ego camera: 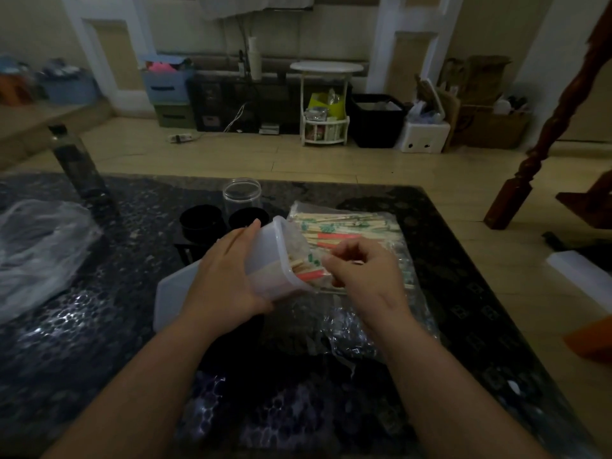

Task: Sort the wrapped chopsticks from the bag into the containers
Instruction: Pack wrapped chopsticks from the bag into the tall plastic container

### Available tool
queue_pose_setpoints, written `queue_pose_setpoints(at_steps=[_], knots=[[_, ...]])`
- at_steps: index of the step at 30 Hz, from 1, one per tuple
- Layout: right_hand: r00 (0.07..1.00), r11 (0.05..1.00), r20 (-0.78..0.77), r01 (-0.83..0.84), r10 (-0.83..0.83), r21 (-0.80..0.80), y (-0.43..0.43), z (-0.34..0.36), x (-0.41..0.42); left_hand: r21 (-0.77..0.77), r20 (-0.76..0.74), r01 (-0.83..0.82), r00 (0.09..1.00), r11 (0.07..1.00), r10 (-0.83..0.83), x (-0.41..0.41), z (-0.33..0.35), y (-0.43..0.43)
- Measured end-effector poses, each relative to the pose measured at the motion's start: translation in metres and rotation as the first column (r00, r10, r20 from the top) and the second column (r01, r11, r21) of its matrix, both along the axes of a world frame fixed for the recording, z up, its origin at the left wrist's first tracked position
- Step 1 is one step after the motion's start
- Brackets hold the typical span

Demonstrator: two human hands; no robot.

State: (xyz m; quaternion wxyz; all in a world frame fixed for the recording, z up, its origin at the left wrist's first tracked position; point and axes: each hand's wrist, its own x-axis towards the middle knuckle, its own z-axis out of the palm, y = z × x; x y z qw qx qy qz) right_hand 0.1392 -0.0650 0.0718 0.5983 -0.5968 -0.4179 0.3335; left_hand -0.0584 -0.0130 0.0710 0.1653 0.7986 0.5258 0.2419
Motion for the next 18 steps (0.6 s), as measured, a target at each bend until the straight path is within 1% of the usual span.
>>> queue_pose_setpoints(at_steps=[2,3,5,7,10,12,14,16,17,18], knots=[[0.997,0.998,0.037,-0.066,0.067,-0.024,-0.002,0.000,-0.002,0.014,-0.012,0.005,1.000,1.000,-0.005,0.000,-0.001,0.001],[0.997,0.998,0.054,-0.057,0.058,-0.015,-0.002,0.000,-0.002,0.018,-0.016,0.010,1.000,1.000,-0.010,0.000,-0.002,0.001],[0.995,0.999,0.099,0.019,-0.023,0.036,-0.001,0.001,0.000,0.010,-0.009,0.020,1.000,1.000,-0.020,-0.001,-0.002,0.001],[0.988,0.998,0.145,0.052,-0.056,0.034,-0.003,0.002,0.000,0.010,-0.003,0.021,1.000,1.000,-0.021,-0.001,-0.002,0.002],[0.977,0.997,0.204,-0.057,0.066,-0.046,-0.004,0.001,-0.003,0.022,-0.009,0.012,1.000,1.000,-0.012,-0.002,-0.003,0.002],[0.977,0.995,0.187,-0.098,0.098,-0.012,-0.004,0.002,-0.004,0.021,-0.013,0.008,1.000,1.000,-0.008,-0.001,-0.003,0.001],[0.994,0.999,0.109,-0.033,0.030,0.032,0.000,0.004,0.000,0.012,-0.004,0.005,1.000,1.000,-0.005,-0.001,-0.002,0.001],[0.996,0.999,0.072,0.048,-0.048,0.002,0.002,0.005,0.008,0.001,0.002,-0.010,1.000,1.000,0.010,-0.002,-0.001,0.002],[0.993,0.998,0.104,0.061,-0.058,-0.031,0.003,0.002,0.012,0.002,0.006,-0.016,1.000,1.000,0.016,-0.003,-0.001,0.002],[0.985,0.995,0.168,0.059,-0.046,-0.075,0.004,-0.002,0.016,0.006,0.010,-0.022,1.000,1.000,0.022,-0.003,-0.001,0.002]])
